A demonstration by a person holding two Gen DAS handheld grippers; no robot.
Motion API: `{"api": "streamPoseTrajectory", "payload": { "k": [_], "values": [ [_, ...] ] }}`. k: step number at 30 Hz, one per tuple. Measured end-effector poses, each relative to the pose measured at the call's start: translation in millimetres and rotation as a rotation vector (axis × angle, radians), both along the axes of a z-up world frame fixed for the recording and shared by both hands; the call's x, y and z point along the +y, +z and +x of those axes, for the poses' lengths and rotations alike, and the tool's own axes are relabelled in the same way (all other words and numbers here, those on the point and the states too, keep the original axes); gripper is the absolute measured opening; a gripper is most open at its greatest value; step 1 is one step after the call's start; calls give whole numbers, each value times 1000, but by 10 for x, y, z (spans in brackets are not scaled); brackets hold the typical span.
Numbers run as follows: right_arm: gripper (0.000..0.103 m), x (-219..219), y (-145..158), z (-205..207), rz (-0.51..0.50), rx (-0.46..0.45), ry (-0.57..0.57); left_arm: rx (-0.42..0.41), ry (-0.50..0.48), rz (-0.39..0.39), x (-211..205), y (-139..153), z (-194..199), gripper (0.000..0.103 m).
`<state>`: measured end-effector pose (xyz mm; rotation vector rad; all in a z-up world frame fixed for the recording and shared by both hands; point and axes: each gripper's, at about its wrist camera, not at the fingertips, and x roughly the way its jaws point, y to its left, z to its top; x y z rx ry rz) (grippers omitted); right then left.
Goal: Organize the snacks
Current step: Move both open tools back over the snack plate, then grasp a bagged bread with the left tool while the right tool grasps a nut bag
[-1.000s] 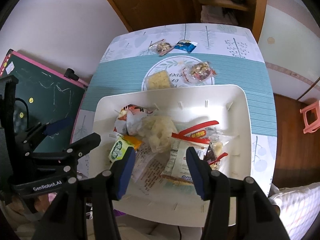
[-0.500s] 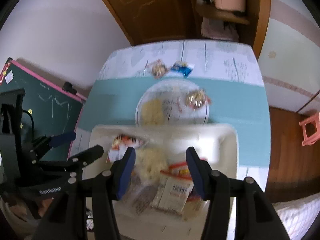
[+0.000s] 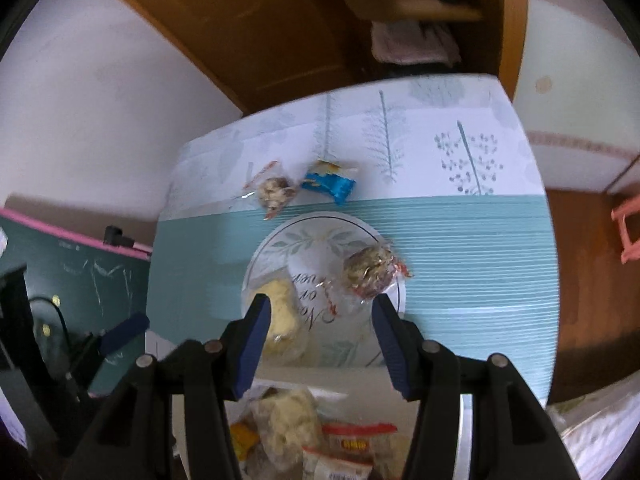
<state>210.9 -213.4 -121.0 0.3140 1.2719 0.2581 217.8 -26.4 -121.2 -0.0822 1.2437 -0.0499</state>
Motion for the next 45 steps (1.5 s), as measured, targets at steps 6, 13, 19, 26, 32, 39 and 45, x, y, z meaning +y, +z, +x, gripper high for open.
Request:
{"api": "streamPoseTrajectory", "payload": {
  "k": [6,13,19,26,32,39,45],
  "values": [
    [53,-65,-440,320,14,107,-57,117,92,-48,63,-503,268,86],
    [53,-56,-875,526,36,223,-106,238,162,-123,134,-925,373,86],
    [53,48,-1068,552,-10,261,-105,297,172,-138,103,-1111,394,86],
    [54,198,-1092,549,-75,244,-63,380,160,-150,10,-1337,380,67],
    [55,308,-1106,614,-114,260,-59,364,127,-86,-108,-1355,361,55],
    [53,500,-1103,720,-142,236,-31,314,102,-53,-156,-1282,341,53],
    [22,494,-964,701,-111,151,-13,229,87,-14,-93,-1063,284,52]
  ]
}}
